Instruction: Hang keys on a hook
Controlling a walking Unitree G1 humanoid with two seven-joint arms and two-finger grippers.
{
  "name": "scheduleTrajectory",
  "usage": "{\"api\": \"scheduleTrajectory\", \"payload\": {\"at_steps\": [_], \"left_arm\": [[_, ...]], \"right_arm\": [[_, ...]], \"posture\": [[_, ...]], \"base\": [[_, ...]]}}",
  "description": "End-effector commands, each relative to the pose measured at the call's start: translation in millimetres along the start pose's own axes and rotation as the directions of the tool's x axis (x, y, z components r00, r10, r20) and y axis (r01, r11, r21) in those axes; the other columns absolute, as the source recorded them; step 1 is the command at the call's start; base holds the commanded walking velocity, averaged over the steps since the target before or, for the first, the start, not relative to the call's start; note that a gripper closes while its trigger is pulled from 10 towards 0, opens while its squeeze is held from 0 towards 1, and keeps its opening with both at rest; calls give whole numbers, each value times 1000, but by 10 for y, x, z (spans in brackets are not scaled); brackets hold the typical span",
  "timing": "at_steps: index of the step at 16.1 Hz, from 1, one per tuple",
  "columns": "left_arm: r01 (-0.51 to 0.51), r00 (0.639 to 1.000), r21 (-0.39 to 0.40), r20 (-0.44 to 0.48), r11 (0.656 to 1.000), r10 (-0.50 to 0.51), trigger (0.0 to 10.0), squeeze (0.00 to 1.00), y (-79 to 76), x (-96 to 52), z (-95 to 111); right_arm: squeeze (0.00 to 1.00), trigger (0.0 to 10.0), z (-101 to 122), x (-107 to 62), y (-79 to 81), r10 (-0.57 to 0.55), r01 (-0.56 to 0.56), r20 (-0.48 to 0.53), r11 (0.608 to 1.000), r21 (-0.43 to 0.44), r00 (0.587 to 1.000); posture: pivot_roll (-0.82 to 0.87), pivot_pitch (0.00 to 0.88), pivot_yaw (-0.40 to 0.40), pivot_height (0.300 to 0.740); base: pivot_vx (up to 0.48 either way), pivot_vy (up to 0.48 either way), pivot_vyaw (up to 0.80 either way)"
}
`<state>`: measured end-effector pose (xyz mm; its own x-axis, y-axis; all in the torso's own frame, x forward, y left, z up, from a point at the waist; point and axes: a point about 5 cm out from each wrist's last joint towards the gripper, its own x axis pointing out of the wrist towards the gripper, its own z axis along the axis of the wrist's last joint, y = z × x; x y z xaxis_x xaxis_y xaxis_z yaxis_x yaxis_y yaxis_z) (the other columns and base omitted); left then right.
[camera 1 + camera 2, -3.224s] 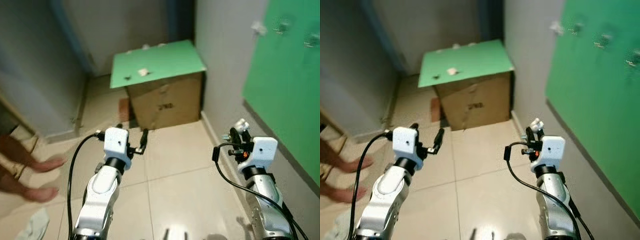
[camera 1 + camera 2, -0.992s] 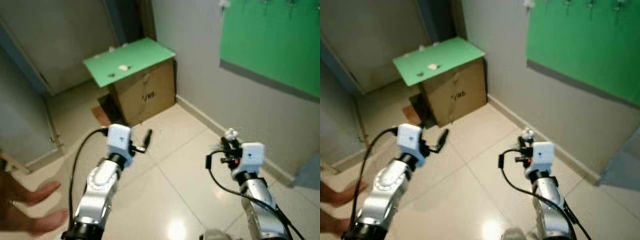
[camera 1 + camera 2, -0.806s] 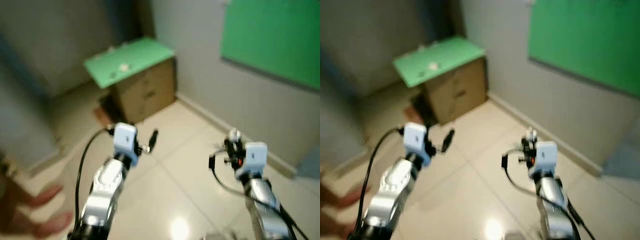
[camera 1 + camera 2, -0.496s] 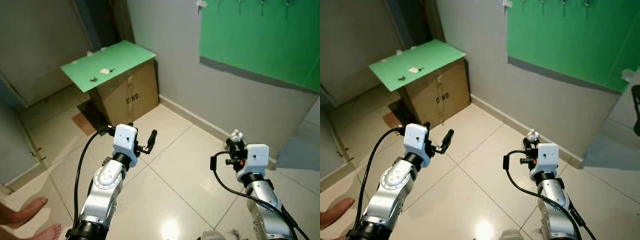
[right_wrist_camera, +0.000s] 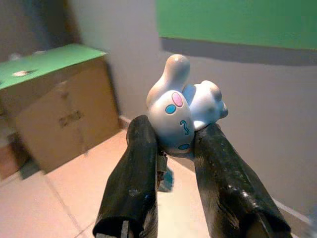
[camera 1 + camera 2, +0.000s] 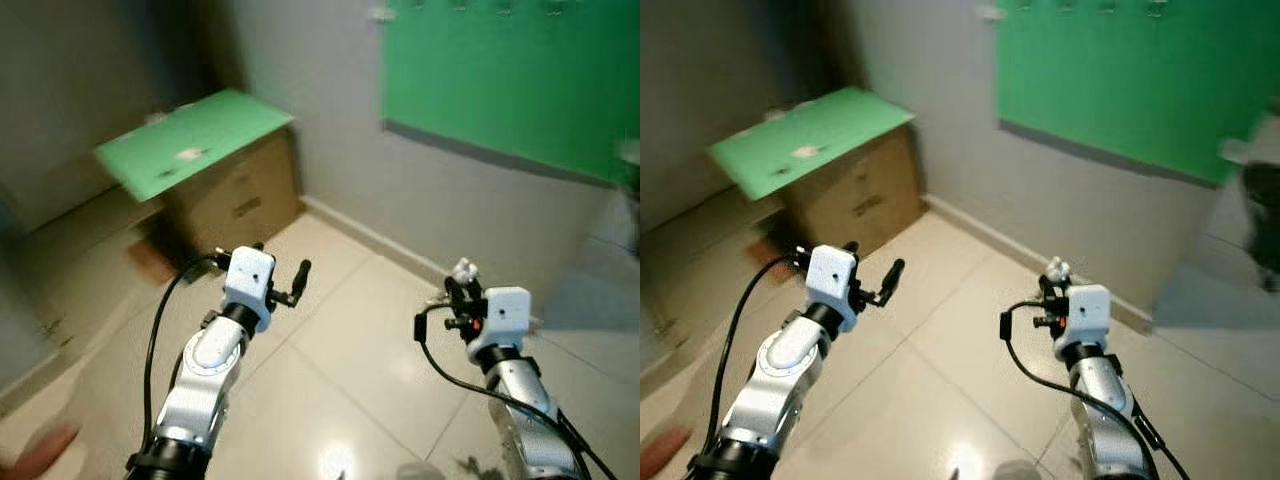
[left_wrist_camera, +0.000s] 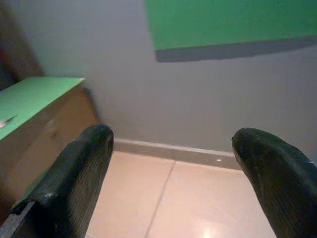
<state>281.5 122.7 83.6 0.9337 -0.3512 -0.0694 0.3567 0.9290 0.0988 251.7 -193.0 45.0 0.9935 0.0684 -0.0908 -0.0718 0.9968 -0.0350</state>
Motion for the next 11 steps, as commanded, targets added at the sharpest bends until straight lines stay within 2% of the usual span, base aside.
{"api": "scheduleTrajectory", "payload": {"at_steps": [1, 6, 11], "left_arm": [[12, 1000, -3, -9, 1000, -12, 10000, 0, 2, 30, 3], [23, 1000, 13, -4, 1000, -23, 10000, 0, 20, 59, 30], [27, 1000, -6, -6, 1000, -27, 10000, 0, 31, 62, 21]], "right_arm": [[0, 0, 16, 18, 8, -1, 1, 8, 1000, 3, 1000], [0, 0, -4, 10, 29, 6, -6, 6, 1000, 10, 1000], [0, 0, 6, 5, 40, 8, -8, 11, 1000, 13, 1000]], "posture": [[-302, 0, 170, 740], [-305, 0, 178, 740], [-303, 0, 178, 740]], "base": [[472, 0, 0], [472, 0, 0], [468, 0, 0]]}}
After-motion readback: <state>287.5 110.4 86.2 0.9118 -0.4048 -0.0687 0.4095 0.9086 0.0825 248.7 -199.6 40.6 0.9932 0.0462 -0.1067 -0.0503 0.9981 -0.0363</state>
